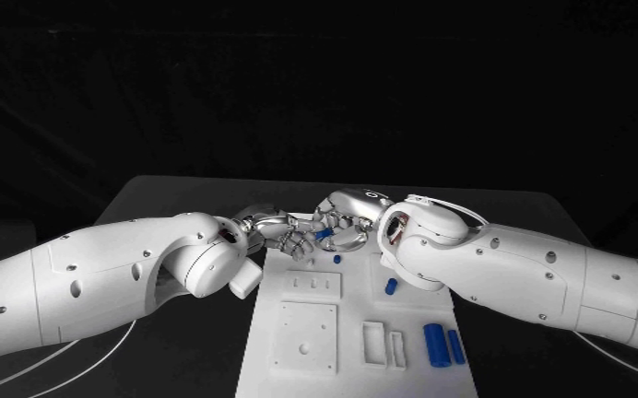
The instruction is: Assemble the parts on the task board
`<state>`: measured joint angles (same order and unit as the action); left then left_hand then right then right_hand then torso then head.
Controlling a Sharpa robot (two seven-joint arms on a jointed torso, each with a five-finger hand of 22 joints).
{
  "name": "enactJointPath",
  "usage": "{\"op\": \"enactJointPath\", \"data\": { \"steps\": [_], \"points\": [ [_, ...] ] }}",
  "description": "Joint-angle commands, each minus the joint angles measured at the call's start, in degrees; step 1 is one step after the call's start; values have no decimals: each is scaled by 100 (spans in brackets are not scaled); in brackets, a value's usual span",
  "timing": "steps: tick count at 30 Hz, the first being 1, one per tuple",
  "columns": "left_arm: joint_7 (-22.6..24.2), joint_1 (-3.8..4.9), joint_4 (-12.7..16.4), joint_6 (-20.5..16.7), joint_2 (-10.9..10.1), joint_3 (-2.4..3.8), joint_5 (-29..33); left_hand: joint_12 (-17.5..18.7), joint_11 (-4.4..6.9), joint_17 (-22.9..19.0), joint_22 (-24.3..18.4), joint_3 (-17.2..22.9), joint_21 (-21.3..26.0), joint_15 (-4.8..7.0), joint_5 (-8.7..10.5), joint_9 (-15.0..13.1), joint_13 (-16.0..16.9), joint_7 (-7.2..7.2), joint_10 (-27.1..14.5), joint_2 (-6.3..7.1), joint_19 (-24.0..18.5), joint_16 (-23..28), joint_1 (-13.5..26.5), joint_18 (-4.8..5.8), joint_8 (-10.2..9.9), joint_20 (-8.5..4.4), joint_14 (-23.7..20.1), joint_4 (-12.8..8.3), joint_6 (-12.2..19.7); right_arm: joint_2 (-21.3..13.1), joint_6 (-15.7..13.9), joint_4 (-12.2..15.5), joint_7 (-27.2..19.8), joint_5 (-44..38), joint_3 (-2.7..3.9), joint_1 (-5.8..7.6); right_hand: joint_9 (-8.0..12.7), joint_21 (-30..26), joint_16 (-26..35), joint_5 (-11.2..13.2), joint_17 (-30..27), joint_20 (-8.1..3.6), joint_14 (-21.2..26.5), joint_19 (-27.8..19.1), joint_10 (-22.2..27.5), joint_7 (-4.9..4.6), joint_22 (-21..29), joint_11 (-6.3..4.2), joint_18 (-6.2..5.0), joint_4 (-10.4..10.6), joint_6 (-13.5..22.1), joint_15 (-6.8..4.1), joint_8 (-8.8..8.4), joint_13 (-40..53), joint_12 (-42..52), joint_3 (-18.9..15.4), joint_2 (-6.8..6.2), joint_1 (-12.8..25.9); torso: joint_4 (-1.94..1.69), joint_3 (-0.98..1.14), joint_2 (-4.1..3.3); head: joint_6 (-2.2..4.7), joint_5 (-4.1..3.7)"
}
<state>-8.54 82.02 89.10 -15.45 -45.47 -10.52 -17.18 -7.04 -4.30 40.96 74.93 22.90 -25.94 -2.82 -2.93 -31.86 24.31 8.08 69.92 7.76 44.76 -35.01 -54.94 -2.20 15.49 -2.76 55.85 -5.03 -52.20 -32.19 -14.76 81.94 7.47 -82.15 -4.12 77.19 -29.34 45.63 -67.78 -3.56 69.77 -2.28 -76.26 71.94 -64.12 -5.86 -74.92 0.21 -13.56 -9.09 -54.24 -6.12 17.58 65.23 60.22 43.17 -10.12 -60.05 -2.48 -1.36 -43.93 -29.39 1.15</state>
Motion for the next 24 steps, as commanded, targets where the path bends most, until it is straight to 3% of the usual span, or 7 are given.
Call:
{"op": "enactJointPath", "data": {
  "steps": [1, 16, 24],
  "points": [
    [104, 8, 25, 181, 45, 7, 70, -19, -6, -14, 89, -57, 7, -6, 9, 11, 7, -8, 45, -166, 50, -9, -60, -21, 1, 4, 49, -106, -44, 53, -3, 24, -43, -52, 1, -10, 6, 25, -15, -34, 6, -23, -26, -7, 1, -54, -98, -26, -144, -7, -113, -14, -17, -5, 34, -26, -17, -35, -3, 2, 3, -2, -8],
    [110, 8, -8, 142, 89, 7, 131, -10, -3, -30, 83, -158, 23, -4, 7, 38, 4, -12, 55, -229, 61, -3, -51, -16, -8, -2, 56, -204, -59, 133, 96, -21, -42, -27, -10, -15, 3, 23, -14, -46, 6, -23, -25, -7, 1, -53, -98, -27, -144, -9, -121, -15, -15, -6, 32, -31, -9, -34, 5, -9, 0, -6, -1],
    [138, 8, -25, 87, 92, 7, 159, -24, 26, -45, 80, -170, 43, 7, 5, 56, 8, -45, 127, -541, 80, -11, -124, -9, 21, -9, 89, -333, -147, 142, 113, -36, -41, -20, -32, -25, 0, 21, -10, -52, 4, -22, -23, -9, 2, -50, -98, -29, -144, -13, -131, -16, -11, -6, 31, -36, -4, -33, -8, -7, 1, -16, 3]
  ]
}}
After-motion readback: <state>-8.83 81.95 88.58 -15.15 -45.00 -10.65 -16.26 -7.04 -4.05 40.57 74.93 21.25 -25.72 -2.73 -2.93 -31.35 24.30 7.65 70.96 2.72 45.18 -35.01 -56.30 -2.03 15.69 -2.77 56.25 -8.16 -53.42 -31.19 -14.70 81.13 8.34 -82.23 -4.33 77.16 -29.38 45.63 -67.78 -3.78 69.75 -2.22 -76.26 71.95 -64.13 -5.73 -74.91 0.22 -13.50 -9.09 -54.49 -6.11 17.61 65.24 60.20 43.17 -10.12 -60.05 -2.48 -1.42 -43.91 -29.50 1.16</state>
